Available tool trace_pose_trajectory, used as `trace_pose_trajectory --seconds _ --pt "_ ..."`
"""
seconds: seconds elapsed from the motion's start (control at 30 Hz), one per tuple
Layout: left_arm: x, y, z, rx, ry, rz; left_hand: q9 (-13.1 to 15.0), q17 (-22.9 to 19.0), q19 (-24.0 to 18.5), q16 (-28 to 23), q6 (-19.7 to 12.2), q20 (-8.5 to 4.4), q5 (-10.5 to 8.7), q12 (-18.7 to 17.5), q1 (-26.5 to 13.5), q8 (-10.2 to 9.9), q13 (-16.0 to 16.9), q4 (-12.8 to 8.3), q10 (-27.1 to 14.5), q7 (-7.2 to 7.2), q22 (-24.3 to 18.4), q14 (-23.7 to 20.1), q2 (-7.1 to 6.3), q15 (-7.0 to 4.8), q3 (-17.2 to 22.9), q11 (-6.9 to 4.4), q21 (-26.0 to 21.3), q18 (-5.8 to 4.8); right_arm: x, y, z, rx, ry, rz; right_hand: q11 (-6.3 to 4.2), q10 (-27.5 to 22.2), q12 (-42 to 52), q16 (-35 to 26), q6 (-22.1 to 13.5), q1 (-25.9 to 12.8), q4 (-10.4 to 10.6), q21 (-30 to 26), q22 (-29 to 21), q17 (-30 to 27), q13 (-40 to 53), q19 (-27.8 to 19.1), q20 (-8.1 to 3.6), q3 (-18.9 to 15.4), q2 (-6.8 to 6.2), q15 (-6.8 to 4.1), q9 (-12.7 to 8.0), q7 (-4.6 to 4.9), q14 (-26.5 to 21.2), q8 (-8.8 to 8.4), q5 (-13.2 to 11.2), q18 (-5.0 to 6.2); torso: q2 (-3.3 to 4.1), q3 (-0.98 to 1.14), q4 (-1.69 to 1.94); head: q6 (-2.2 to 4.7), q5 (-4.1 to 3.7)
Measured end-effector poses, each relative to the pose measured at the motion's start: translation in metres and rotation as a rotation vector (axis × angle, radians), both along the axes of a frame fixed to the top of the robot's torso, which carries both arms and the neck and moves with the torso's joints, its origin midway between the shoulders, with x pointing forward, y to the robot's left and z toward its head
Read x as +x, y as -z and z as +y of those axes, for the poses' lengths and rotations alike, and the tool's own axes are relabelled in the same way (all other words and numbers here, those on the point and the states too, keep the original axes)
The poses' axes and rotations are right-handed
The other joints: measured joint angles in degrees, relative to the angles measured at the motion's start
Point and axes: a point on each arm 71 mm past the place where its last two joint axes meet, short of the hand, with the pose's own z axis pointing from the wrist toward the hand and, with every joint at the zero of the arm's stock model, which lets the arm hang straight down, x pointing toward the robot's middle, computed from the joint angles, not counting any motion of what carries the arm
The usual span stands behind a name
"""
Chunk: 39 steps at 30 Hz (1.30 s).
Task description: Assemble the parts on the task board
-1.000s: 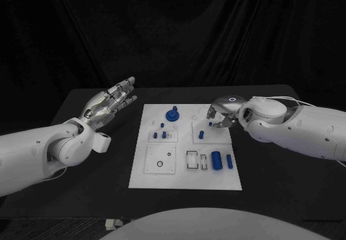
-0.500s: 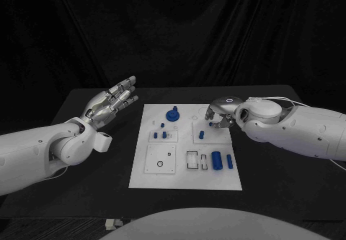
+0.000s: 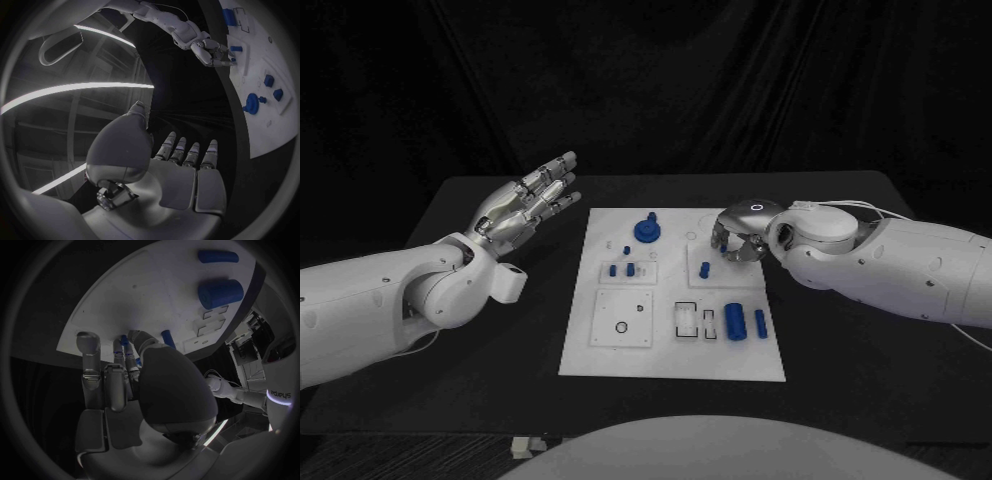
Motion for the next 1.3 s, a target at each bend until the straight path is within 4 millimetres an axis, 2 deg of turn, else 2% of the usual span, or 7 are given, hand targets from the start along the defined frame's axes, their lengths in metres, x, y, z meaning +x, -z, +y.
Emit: trace_pose_trajectory --seconds 0.17,0.27,0.33,0.5,0.67,0.83,1.3 --pt "0.000 0.000 0.000 -0.001 0.003 0.001 0.00 0.01 0.00 0.00 0.00 0.25 0.00 0.00 -0.01 0.00 0.00 0.00 0.01 0.00 0.19 -0.20 0.38 0.20 0.00 0.37 0.00 0.01 0.000 0.001 0.000 0.009 0.000 -0.009 -0.39 1.42 1.34 0.00 1.93 0.00 -0.79 0.00 0.00 0.00 0.51 -0.21 -0.21 0.79 0.00 0.00 1.23 0.07 0.00 1.17 0.00 0.01 0.00 0.00 0.00 0.00 0.18" --pt "0.000 0.000 0.000 -0.002 0.004 0.001 0.00 0.01 0.01 0.00 0.00 0.41 0.00 0.30 0.17 0.00 0.00 0.00 0.03 0.00 0.36 -0.13 1.03 0.76 0.00 1.31 0.00 0.01 0.000 0.002 0.000 0.016 0.000 -0.016 -0.69 2.13 2.17 0.00 3.56 0.00 -1.33 0.28 -0.01 0.00 0.82 -0.21 -0.21 1.33 0.00 -0.42 2.22 0.10 0.00 2.22 0.00 0.00 -0.01 0.00 0.00 0.00 0.23" --pt "0.000 0.001 -0.001 -0.003 0.007 0.002 0.00 0.01 0.01 0.00 -0.21 0.40 0.00 0.40 0.17 0.00 0.00 0.00 0.02 0.21 0.44 -0.13 1.03 0.76 0.00 1.40 0.00 0.00 0.000 0.003 0.000 0.021 0.001 -0.022 -1.00 2.44 2.76 0.00 4.30 0.04 -1.95 0.58 -0.01 0.00 1.11 -0.33 -0.33 1.43 0.04 -0.42 2.84 0.21 0.01 2.73 0.00 0.01 -0.01 0.00 -0.01 0.00 0.26" --pt "0.001 0.001 -0.001 -0.003 0.010 0.003 0.00 0.02 0.22 0.00 -0.07 0.61 0.90 0.64 0.50 0.00 0.00 -0.17 0.24 0.35 0.56 -0.10 2.59 1.13 -0.17 2.24 0.00 0.01 0.000 0.005 -0.001 0.037 0.003 -0.038 -1.13 3.58 4.38 0.00 5.91 0.79 -3.57 1.05 -0.01 0.00 1.84 -0.41 -0.41 1.48 0.79 -0.42 4.50 0.27 0.01 4.55 -0.05 0.00 -0.01 -0.01 0.00 0.00 0.34" --pt "0.002 0.002 -0.001 -0.003 0.011 0.004 0.00 0.03 0.22 0.00 0.01 0.61 2.88 1.19 2.08 0.00 0.00 -0.32 0.34 0.84 0.83 -0.19 4.16 1.86 -1.13 2.75 0.00 0.01 -0.001 0.006 -0.002 0.051 0.002 -0.051 -0.92 3.98 5.52 0.00 6.52 1.37 -4.62 1.28 -0.01 0.00 2.07 -0.41 -0.41 1.35 1.25 -0.42 5.55 0.45 0.01 5.41 -0.45 0.00 -0.01 -0.01 0.00 0.00 0.42" --pt "0.002 0.003 -0.002 -0.003 0.012 0.006 0.01 0.04 0.42 0.00 0.01 0.82 3.55 1.52 2.61 0.00 0.00 -0.39 0.54 1.26 1.10 0.23 4.68 2.28 -1.53 2.95 0.00 0.00 -0.002 0.006 -0.004 0.064 -0.001 -0.064 -0.34 4.56 6.45 0.00 7.41 1.65 -5.37 1.66 -0.01 0.00 2.06 -0.41 -0.41 1.01 1.57 -0.42 6.53 0.50 0.01 6.35 -1.18 0.00 -0.01 -0.01 0.00 -0.01 0.35" --pt "0.002 0.004 -0.002 -0.004 0.016 0.009 0.01 0.13 0.42 0.00 0.20 0.81 4.32 1.52 3.29 0.00 0.01 -0.40 0.53 1.46 1.23 0.42 5.35 2.46 -2.16 3.34 0.00 0.01 -0.006 0.002 -0.010 0.101 -0.002 -0.101 -0.30 4.59 6.86 0.22 7.51 1.88 -6.01 0.11 -0.02 0.00 2.06 -1.13 -0.51 1.23 1.96 -0.21 7.01 0.62 -0.21 6.38 -1.63 0.00 -0.03 -0.01 0.00 0.00 0.63"
